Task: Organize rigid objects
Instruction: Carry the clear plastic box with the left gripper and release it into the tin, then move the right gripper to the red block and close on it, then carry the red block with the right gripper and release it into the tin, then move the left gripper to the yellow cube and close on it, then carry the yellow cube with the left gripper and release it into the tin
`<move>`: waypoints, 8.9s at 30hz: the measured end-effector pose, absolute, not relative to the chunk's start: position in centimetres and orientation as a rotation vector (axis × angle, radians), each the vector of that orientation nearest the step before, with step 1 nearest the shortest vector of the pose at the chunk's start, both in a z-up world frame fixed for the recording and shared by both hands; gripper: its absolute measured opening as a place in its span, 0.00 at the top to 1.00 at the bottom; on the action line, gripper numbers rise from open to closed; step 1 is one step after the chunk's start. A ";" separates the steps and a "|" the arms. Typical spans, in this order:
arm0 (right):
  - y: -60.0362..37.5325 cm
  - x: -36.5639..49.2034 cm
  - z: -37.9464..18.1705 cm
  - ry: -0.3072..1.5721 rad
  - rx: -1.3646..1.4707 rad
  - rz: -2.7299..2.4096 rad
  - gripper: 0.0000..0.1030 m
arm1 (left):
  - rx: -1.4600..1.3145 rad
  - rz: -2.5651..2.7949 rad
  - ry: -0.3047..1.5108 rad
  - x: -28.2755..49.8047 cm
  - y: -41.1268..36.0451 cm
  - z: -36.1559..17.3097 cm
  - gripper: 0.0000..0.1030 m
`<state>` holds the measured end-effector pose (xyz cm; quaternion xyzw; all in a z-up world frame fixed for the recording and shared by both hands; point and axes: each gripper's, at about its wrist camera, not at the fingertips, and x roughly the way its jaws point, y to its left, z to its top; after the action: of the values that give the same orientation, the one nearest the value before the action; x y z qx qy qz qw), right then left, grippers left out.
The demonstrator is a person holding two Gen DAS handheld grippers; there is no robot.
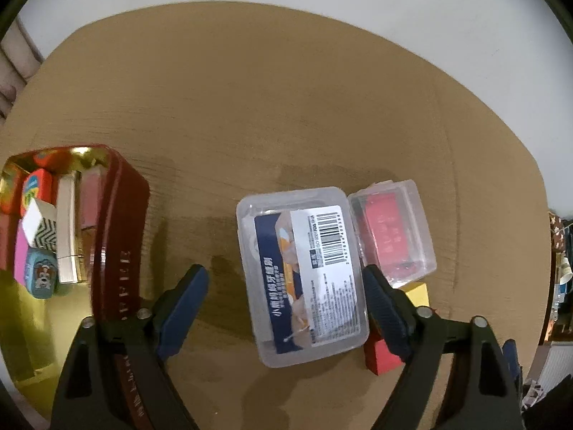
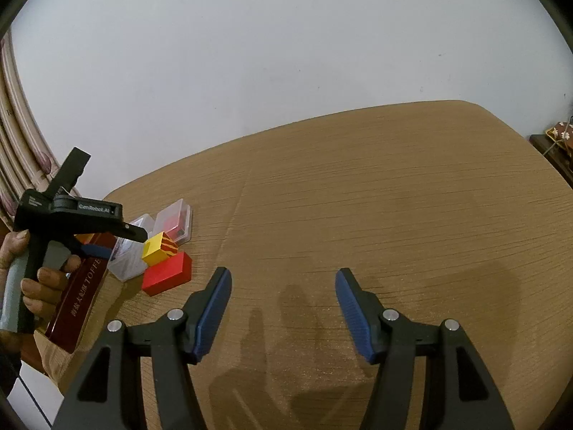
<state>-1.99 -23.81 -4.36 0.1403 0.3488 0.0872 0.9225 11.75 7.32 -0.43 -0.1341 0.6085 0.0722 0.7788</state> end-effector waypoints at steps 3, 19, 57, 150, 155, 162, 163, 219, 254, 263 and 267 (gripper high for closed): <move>-23.9 -2.0 -4.3 0.717 0.288 0.178 0.40 | -0.277 0.169 1.313 11.8 7.2 -0.9 0.42; -23.8 -1.1 -4.9 0.759 0.292 0.157 0.40 | -0.160 0.032 1.188 1.7 10.8 8.4 0.43; -22.2 0.2 -6.4 0.838 0.236 0.113 0.38 | -0.032 0.066 1.211 -7.3 23.8 2.1 0.33; 18.4 1.4 -2.8 1.004 -0.606 0.986 0.41 | -0.310 0.120 1.049 -21.0 18.0 1.3 0.29; 17.1 1.5 -1.4 0.920 -0.526 0.983 0.41 | -0.282 0.126 1.055 -20.8 17.5 1.1 0.29; 12.1 0.0 2.9 0.752 -0.328 0.885 0.41 | -0.212 0.140 1.049 -20.8 16.4 1.3 0.29; 11.0 -0.3 3.3 0.727 -0.295 0.854 0.41 | -0.203 0.141 1.048 -20.9 16.3 1.3 0.29; -26.8 -3.0 -1.5 0.614 0.270 0.178 0.33 | -0.168 0.126 1.189 7.8 -0.4 -1.3 0.15; -27.4 -3.6 -1.1 0.600 0.309 0.159 0.33 | -0.040 0.143 1.204 11.8 -0.1 -1.7 0.74; -27.2 -3.2 -1.6 0.602 0.325 0.140 0.33 | -0.060 0.094 1.210 7.1 -1.8 -1.5 0.74; -26.8 -2.9 -1.8 0.614 0.325 0.136 0.33 | -0.075 0.046 1.207 3.4 -1.0 0.0 0.74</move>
<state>-2.91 -26.82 -1.81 0.1591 0.3008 0.0664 0.9380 3.35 -1.02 -0.05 -0.0354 0.5675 0.0214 0.8224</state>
